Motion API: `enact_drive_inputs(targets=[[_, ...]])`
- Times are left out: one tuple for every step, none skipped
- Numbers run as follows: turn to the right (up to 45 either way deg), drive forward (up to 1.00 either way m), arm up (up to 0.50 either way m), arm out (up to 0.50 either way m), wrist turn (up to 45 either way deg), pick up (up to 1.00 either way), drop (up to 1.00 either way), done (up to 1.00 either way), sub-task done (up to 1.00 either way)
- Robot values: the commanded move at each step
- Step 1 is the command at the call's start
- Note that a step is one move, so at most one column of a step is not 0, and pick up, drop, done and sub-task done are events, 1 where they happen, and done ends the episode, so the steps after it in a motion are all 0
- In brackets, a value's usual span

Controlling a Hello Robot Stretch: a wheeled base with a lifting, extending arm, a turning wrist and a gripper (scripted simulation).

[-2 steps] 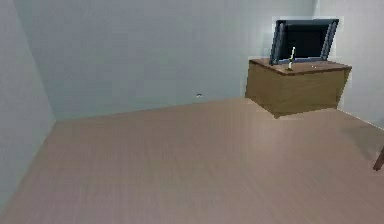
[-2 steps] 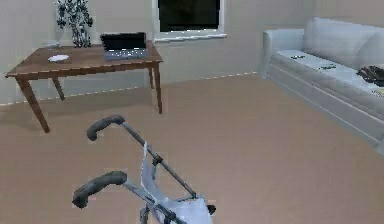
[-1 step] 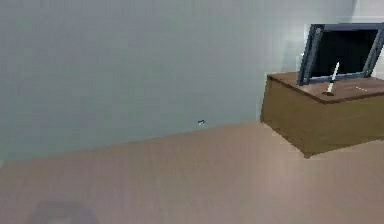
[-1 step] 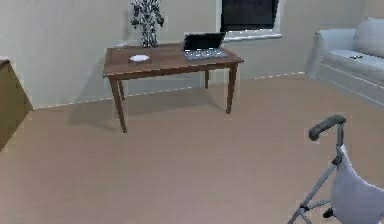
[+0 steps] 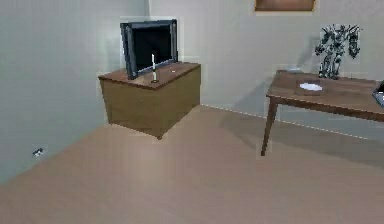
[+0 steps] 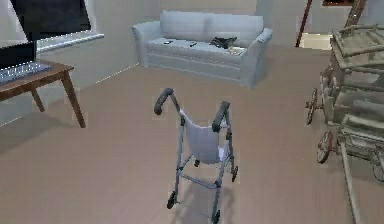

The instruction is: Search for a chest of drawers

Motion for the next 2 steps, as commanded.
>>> enact_drive_inputs(targets=[[33.0, 0.00, 0.00, 0.00, 0.0, 0.00, 0.00, 0.00, 0.00], [0.0, 0.75, 0.00, 0.00, 0.0, 0.00, 0.00, 0.00, 0.00]])
